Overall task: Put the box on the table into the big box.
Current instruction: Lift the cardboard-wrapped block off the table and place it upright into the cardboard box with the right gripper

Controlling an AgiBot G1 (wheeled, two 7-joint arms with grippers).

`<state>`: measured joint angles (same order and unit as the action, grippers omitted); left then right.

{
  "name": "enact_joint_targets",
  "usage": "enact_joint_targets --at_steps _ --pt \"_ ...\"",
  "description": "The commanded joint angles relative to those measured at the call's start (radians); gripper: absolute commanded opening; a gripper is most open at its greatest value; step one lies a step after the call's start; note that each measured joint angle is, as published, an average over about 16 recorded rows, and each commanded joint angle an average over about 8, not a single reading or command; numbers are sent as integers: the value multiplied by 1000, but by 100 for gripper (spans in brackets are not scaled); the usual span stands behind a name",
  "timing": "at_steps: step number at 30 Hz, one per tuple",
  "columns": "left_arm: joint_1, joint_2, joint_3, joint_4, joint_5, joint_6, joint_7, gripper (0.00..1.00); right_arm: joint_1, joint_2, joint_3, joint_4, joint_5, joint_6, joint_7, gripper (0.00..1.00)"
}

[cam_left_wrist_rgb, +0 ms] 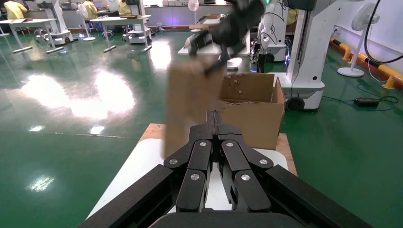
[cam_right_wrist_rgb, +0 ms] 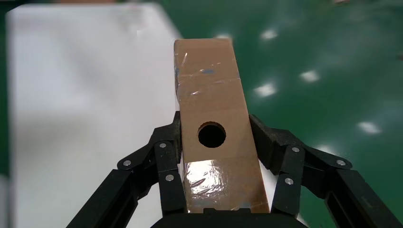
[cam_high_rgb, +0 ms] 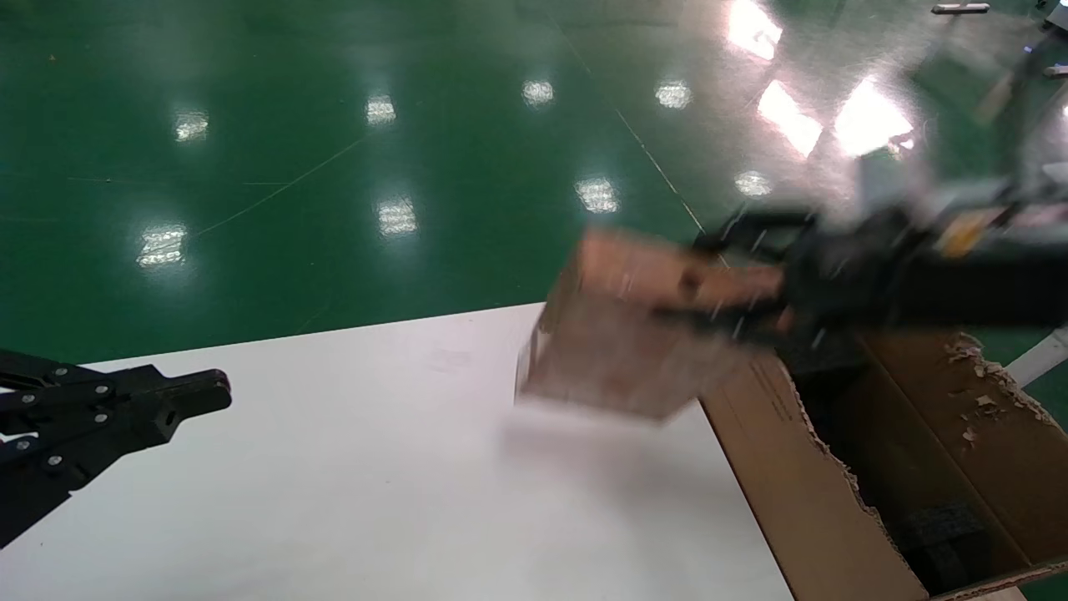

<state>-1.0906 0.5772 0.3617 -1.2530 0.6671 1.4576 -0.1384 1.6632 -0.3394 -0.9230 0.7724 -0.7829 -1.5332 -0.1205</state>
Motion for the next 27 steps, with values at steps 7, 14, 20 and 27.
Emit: enact_joint_targets --at_steps 7,14,20,27 --pt "0 0 0 0 0 0 0 0 140 147 64 23 -37 64 73 0" --pt "0 0 0 0 0 0 0 0 147 270 55 -69 -118 94 79 0" --pt "0 0 0 0 0 0 0 0 70 286 1 -212 -79 113 67 0" --pt "0 0 0 0 0 0 0 0 -62 233 -47 -412 62 134 0 0"
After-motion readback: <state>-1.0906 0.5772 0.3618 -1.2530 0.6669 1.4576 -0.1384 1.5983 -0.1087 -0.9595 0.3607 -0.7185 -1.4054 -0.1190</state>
